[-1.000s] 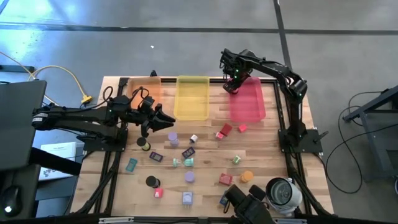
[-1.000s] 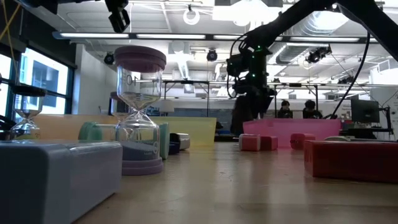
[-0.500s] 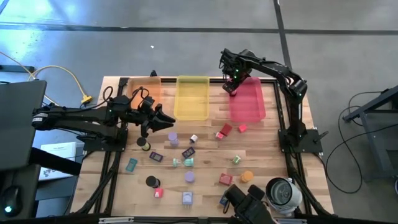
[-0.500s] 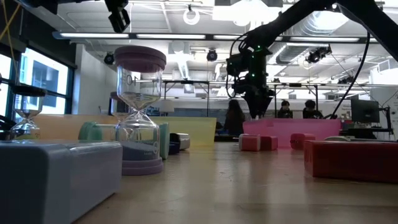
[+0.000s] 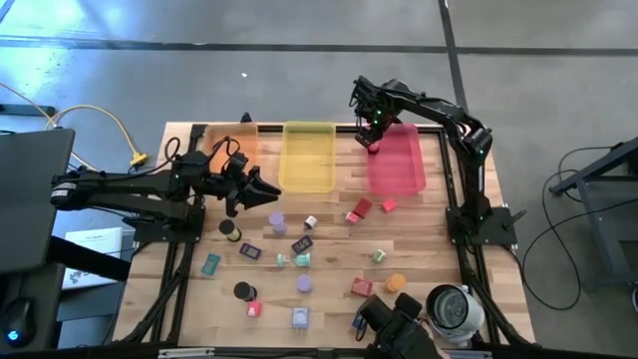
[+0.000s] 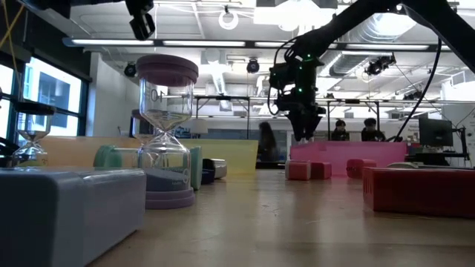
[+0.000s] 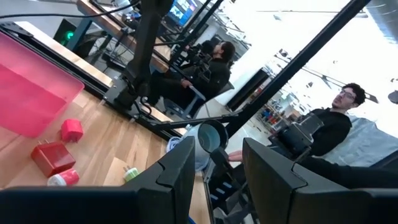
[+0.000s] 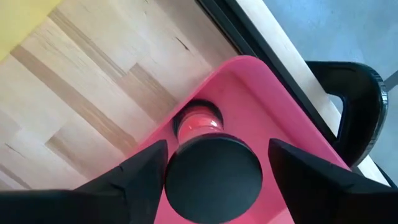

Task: Pick & Place Office items
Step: Put the pink sand timer into the pink bin, then put the left blue digital clock into the orange bin

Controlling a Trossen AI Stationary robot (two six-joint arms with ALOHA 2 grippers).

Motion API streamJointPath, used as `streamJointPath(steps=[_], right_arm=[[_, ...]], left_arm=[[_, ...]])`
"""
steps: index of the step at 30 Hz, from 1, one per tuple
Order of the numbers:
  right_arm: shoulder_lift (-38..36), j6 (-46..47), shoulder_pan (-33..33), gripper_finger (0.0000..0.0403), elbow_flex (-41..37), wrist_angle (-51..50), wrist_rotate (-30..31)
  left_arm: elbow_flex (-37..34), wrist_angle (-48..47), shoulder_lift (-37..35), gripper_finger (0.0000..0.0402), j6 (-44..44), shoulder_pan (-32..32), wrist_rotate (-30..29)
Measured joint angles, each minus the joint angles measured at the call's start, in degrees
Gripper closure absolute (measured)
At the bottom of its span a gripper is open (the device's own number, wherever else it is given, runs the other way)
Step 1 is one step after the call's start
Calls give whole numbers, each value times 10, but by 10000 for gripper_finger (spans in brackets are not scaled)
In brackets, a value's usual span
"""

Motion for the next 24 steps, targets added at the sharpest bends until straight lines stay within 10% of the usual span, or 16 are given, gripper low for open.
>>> streamJointPath(steps=[24], right_arm=[[-288, 23, 31, 119, 0, 41, -4]], left_arm=[[0, 81, 0, 265, -60, 33, 15]])
